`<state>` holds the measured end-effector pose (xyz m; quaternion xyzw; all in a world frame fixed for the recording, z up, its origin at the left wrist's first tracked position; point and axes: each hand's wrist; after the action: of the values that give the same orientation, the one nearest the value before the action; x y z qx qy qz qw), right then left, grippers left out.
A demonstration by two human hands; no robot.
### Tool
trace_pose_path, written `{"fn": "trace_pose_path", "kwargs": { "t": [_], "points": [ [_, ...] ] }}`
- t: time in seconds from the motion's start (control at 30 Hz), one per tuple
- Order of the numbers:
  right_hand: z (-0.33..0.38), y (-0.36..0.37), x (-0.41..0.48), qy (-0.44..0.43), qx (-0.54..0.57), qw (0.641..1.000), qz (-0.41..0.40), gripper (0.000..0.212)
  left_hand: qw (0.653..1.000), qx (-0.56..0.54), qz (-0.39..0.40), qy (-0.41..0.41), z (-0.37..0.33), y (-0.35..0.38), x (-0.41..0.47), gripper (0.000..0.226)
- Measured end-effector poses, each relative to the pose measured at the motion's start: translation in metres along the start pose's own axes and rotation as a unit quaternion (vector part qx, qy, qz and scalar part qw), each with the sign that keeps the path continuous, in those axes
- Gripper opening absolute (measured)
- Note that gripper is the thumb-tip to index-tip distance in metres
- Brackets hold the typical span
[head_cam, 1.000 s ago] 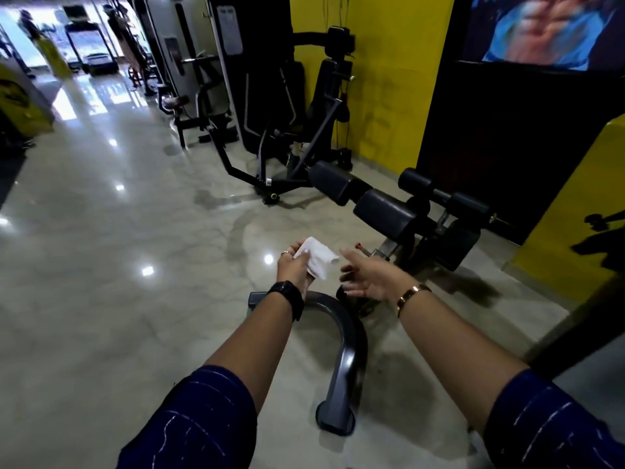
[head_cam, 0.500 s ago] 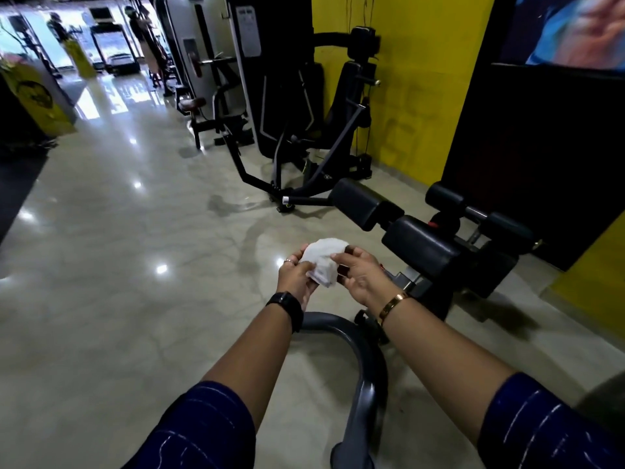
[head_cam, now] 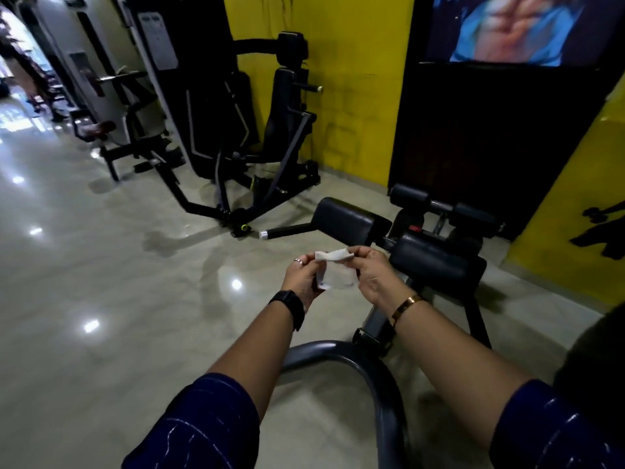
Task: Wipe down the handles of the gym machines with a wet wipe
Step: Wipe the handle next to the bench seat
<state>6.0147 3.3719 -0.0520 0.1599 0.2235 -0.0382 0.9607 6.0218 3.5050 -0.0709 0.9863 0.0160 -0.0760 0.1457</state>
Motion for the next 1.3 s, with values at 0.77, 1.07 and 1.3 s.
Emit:
{"fn": "trace_pose_path", "kwargs": {
  "t": [0.77, 1.07, 1.3],
  "points": [
    [0.069, -0.053, 0.122, -0.141, -0.109, 0.946, -0.271, 0.042, 0.976, -0.043, 0.180, -0.114, -0.007, 0.091, 0.176, 0.008],
    [0.111, -0.122, 0.141, -0.165, 0.082, 0.929, -0.322, 0.033, 0.944, 0.007, 0.313, -0.107, 0.009, 0.183, 0.221, 0.038],
    [0.108, -0.173, 0.109, -0.081, 0.241, 0.926, -0.280, 0.046, 0.884, 0.060, 0.453, -0.093, 0.038, 0.252, 0.216, 0.043]
  ]
}}
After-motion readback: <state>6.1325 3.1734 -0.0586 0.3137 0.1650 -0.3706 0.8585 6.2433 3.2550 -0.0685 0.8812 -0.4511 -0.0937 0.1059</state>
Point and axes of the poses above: each hand's wrist, its own x-axis towards the middle knuckle, its own y-axis out of the palm, z = x × y, and after that the axes turned 11 degrees about y, right-handed
